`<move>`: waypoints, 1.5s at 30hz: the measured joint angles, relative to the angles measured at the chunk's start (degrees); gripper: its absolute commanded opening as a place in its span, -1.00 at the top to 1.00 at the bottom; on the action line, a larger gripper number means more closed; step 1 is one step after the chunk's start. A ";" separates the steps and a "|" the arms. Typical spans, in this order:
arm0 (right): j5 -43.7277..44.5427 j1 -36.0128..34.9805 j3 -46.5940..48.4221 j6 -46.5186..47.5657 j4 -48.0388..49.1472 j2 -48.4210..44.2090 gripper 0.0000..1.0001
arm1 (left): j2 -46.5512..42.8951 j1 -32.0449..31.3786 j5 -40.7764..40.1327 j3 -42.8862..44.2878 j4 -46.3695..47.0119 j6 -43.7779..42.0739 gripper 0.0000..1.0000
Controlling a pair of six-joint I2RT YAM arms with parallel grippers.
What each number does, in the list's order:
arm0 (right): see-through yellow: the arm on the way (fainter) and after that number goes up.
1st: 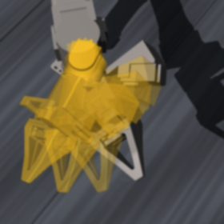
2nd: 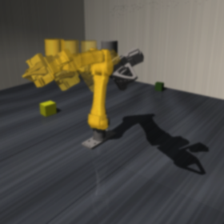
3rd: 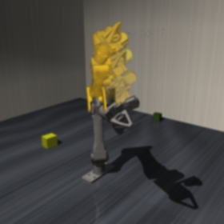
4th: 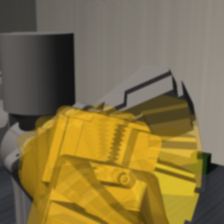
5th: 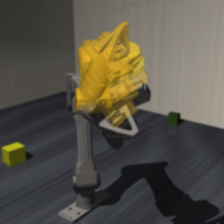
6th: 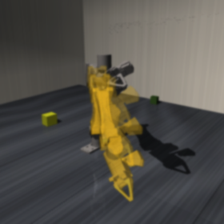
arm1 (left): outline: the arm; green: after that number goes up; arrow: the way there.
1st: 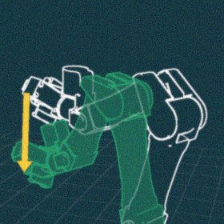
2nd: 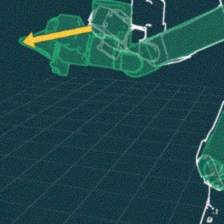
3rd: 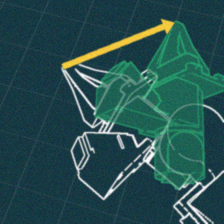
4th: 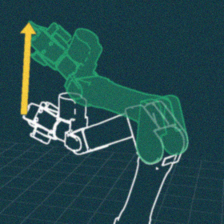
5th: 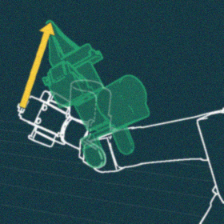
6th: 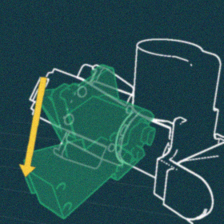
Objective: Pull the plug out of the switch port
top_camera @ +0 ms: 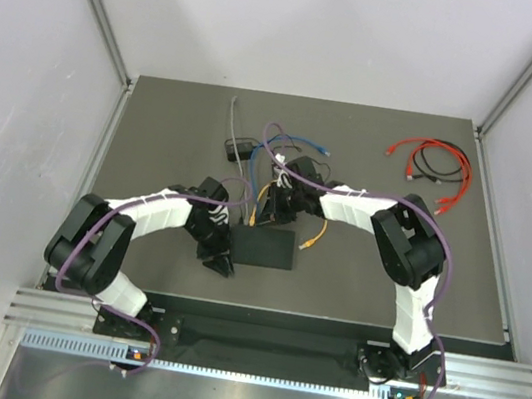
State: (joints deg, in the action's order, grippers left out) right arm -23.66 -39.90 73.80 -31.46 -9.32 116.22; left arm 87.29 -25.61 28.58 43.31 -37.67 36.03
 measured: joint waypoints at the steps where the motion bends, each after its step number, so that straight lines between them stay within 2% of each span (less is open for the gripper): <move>1: -0.24 0.00 -0.33 -0.07 0.57 -0.02 1.00 | -0.09 0.00 0.07 0.00 0.20 0.02 0.51; 4: -1.79 0.13 -2.80 -1.95 3.91 -0.61 1.00 | -2.12 0.00 0.35 0.00 1.05 0.09 0.51; 10: -10.75 0.74 -12.13 -11.89 16.31 -1.62 1.00 | -7.39 0.00 0.35 1.09 2.36 0.94 0.51; 20: -14.36 0.28 -17.35 -20.70 22.40 -2.23 1.00 | -7.15 0.00 0.61 -1.66 5.27 4.63 0.52; 23: -14.73 0.26 -17.18 -18.95 21.57 -2.23 0.88 | -7.15 0.00 0.76 -2.99 5.62 5.64 0.52; 31: -15.58 -0.11 -9.31 -6.69 8.11 -1.18 0.67 | -7.13 -0.46 1.95 -4.33 7.78 7.65 0.51; 35: -17.94 -0.04 -7.82 -4.31 6.40 0.50 0.43 | -6.95 -0.76 1.95 -4.44 7.80 8.02 0.51; 45: -23.23 0.04 -5.11 -3.23 6.51 3.58 0.41 | -6.01 -0.81 1.66 -4.46 7.76 8.70 0.51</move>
State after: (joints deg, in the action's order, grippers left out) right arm -46.89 -39.86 68.69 -34.70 -2.81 119.81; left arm 81.28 -26.41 30.24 38.85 -29.91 44.73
